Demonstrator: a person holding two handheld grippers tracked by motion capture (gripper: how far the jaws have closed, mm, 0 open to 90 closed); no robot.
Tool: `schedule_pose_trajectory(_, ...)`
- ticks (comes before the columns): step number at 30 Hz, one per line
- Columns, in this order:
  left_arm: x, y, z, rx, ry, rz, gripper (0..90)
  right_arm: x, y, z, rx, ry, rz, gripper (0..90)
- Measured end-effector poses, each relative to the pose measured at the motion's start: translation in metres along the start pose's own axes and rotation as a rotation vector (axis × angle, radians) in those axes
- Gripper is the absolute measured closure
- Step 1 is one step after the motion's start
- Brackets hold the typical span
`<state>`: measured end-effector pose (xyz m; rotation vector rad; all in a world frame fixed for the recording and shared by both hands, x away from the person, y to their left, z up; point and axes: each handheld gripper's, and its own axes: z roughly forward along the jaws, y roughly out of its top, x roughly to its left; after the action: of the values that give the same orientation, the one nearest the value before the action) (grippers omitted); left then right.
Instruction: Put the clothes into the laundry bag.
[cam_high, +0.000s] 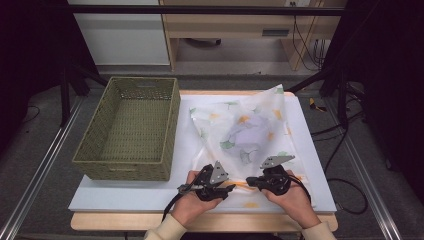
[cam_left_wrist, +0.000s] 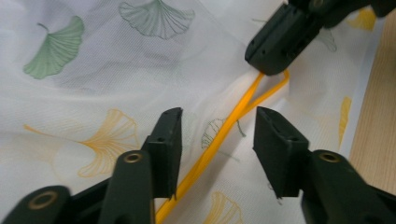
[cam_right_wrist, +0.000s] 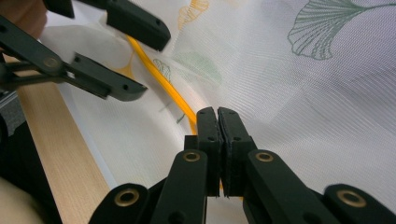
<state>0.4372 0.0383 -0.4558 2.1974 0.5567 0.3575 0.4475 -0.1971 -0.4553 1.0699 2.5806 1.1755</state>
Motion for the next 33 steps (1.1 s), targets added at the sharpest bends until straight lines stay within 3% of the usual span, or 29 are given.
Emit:
schedule_pose_trajectory(6,0.003,0.001,-0.01,-0.066,0.045,-0.04,35.4,-0.001,-0.002,0.006,0.013,-0.015,-0.005,88.1)
schedule_pose_trajectory(11,0.004,0.0,-0.014,-0.091,0.067,-0.065,25.8,-0.002,-0.003,0.007,-0.001,-0.027,-0.016,86.0)
schedule_pose_trajectory(19,0.004,-0.003,-0.022,-0.121,0.128,-0.12,17.4,-0.004,-0.004,0.006,-0.026,-0.037,-0.021,83.4)
schedule_pose_trajectory(25,0.002,-0.005,-0.03,-0.126,0.158,-0.116,15.1,-0.004,-0.004,0.005,-0.043,-0.045,-0.011,75.4)
schedule_pose_trajectory(33,0.004,-0.014,-0.042,-0.145,0.173,-0.155,11.1,-0.006,-0.003,-0.003,-0.09,-0.056,0.021,55.9)
